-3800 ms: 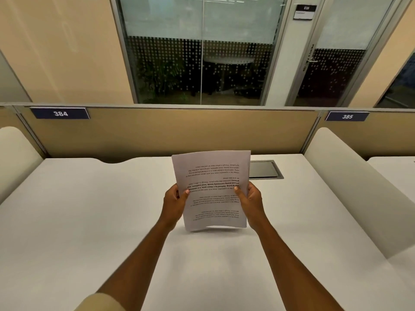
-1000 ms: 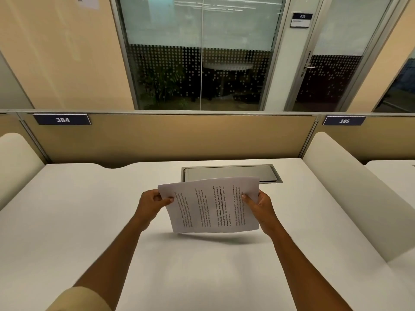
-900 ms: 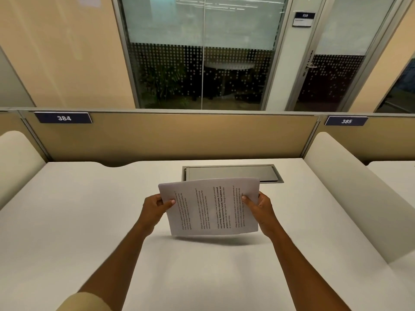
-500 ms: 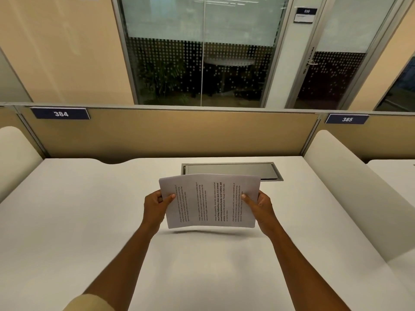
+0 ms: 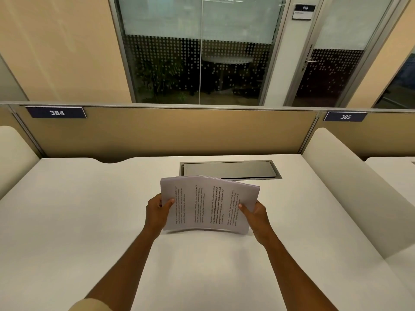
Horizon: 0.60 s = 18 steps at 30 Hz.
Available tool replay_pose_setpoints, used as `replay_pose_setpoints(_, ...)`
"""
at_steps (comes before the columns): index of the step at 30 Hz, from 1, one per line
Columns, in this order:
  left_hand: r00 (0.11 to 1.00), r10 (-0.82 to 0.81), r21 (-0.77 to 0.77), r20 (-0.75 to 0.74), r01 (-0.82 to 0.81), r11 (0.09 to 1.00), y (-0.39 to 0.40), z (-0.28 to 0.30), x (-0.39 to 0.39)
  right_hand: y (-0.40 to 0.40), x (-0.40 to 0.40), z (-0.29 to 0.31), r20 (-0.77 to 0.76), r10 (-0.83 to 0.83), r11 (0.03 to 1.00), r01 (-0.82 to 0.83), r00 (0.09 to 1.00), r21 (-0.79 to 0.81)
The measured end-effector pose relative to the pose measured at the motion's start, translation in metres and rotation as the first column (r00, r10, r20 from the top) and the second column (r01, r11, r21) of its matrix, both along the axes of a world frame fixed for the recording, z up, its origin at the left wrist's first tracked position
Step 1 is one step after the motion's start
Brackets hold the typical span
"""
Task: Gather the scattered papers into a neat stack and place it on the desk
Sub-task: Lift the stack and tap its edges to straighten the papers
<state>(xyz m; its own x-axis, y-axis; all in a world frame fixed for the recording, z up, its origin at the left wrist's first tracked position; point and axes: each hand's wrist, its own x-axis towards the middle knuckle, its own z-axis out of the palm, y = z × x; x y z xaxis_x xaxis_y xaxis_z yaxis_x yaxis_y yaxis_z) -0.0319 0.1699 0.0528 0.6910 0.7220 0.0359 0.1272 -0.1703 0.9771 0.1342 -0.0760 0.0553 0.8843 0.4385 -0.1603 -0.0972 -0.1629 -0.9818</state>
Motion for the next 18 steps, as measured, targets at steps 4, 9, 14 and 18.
replay_pose_setpoints(4, 1.000, -0.019, 0.038, -0.021, 0.019, 0.999, 0.002, -0.003, -0.004, 0.000, -0.003, -0.003, 0.002, 0.009, 1.000, -0.009, 1.000, -0.002)
replay_pose_setpoints(9, 0.997, -0.031, 0.059, -0.075, 0.036, 0.998, 0.001, -0.010, -0.010, -0.002, -0.009, -0.012, -0.005, 0.026, 1.000, -0.026, 1.000, -0.008)
replay_pose_setpoints(14, 0.993, -0.045, 0.127, -0.112, 0.059, 0.990, 0.010, 0.006, -0.004, -0.001, -0.004, -0.003, 0.011, 0.048, 0.999, -0.048, 0.999, 0.010)
replay_pose_setpoints(18, 0.987, -0.070, 0.225, -0.147, 0.102, 0.969, 0.019, 0.043, 0.008, -0.003, 0.008, 0.007, 0.035, 0.008, 0.999, -0.010, 0.999, 0.044)
